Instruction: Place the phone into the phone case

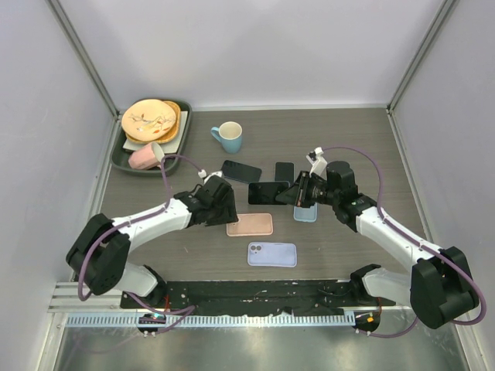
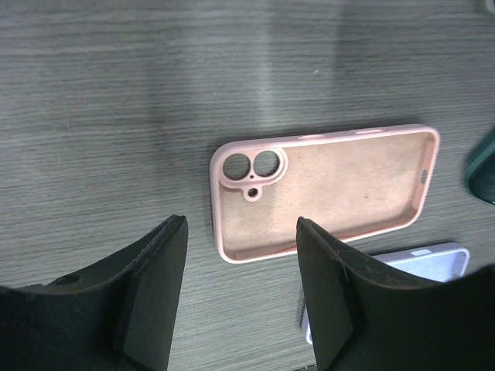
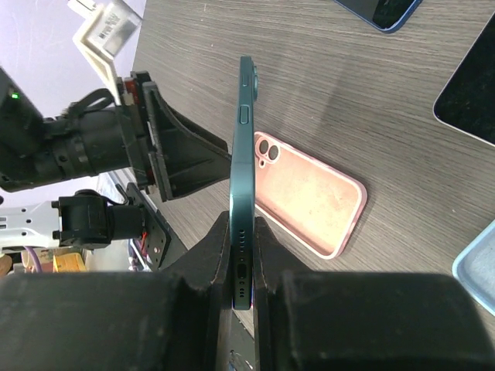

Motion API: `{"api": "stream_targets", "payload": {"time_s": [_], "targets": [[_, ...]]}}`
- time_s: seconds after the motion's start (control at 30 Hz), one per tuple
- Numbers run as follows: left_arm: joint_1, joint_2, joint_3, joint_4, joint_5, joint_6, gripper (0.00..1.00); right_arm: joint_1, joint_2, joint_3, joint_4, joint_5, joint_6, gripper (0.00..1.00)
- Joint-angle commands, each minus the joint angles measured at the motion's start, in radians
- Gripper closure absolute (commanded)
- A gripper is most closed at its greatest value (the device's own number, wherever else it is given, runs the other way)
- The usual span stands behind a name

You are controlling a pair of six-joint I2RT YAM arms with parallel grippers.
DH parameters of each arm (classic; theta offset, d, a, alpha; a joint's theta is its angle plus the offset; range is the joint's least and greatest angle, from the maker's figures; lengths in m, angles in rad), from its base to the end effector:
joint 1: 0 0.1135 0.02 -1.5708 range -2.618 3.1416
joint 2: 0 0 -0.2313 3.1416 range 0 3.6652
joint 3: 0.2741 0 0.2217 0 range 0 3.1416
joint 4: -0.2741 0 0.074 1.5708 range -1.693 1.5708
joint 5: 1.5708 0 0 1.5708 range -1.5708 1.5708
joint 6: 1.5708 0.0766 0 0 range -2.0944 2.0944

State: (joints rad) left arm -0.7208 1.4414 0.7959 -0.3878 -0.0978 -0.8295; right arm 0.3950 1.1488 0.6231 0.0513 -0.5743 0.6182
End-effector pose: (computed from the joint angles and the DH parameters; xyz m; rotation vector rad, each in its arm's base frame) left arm 0.2105 -0.1750 0.1334 -0.1803 2.6540 -0.4197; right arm 0.2268 0.1396 0.2061 -0.1459 2.1814 1.1931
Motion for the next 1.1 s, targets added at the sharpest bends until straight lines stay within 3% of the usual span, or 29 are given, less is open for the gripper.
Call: {"api": "stream_targets", "payload": {"time_s": [0.0, 0.47, 0.77, 1.07], "targets": [[-0.003, -0.070, -0.001, 0.066, -0.029, 0.030, 0.37, -0.004, -0.032, 0.015, 0.073, -0.018, -0.014, 0.99], [0.000, -0.223, -0.040, 0.133, -0.052, 0.127, 0.37, -0.004, -0.001, 0.018, 0.035, -0.013, -0.015, 0.99], [-0.002, -0.443, -0.084, 0.135, -0.144, 0.216, 0.38, 0.002, 0.069, 0.001, 0.079, -0.055, 0.020, 0.99], [0.000, -0.447, -0.098, 0.135, -0.154, 0.224, 0.38, 0.050, 0.154, 0.041, 0.078, -0.098, 0.032, 0.99]]}}
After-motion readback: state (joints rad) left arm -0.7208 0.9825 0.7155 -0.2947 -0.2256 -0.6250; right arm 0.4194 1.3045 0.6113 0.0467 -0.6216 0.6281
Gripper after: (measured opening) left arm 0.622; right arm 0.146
